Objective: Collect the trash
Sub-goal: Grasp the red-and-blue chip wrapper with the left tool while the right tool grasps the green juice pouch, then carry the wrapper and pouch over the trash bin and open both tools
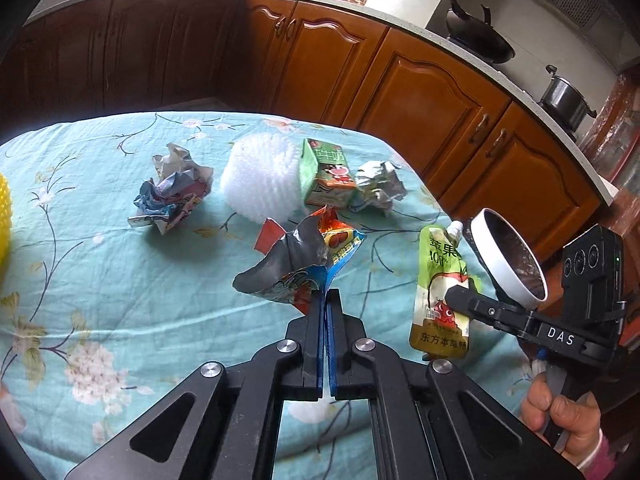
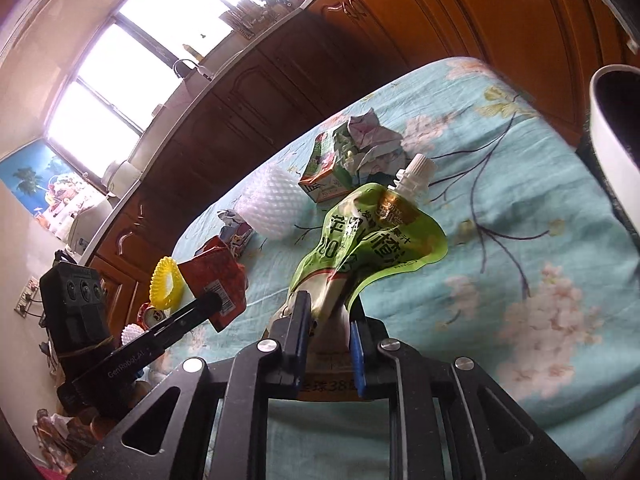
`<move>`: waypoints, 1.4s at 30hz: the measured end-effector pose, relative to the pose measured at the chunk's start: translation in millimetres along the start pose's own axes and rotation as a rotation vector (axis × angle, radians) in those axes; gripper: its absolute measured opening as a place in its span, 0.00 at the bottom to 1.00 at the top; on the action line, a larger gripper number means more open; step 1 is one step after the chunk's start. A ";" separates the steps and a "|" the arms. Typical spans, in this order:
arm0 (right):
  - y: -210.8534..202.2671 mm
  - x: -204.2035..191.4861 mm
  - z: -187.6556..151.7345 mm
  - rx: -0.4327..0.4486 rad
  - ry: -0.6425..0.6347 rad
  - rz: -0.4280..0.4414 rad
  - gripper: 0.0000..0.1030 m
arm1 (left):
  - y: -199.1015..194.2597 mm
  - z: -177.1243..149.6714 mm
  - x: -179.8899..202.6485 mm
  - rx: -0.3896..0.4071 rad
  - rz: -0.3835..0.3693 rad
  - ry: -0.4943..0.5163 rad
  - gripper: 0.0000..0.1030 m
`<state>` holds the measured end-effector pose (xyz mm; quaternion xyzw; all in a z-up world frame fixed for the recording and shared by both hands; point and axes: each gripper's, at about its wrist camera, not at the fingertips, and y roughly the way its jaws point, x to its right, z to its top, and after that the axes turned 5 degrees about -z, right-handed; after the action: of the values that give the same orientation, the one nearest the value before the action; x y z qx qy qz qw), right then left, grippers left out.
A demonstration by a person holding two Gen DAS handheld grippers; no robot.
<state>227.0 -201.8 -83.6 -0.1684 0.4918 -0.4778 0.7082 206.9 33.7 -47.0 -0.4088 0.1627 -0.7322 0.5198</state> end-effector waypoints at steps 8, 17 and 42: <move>-48.7 22.9 -9.0 0.095 -0.045 -0.126 0.17 | 10.5 -3.8 44.7 -0.023 -0.057 0.080 0.00; -98.7 64.0 -8.3 0.190 0.004 -0.221 0.17 | 34.9 -1.7 93.8 -0.051 -0.111 0.168 0.00; -154.3 133.6 6.0 0.311 0.067 -0.375 0.17 | 112.2 24.2 189.2 -0.118 -0.188 0.319 0.00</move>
<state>161.3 -390.8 -43.1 -0.1295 0.3955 -0.6761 0.6080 272.3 -176.6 -25.3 -0.3306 0.2468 -0.8223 0.3920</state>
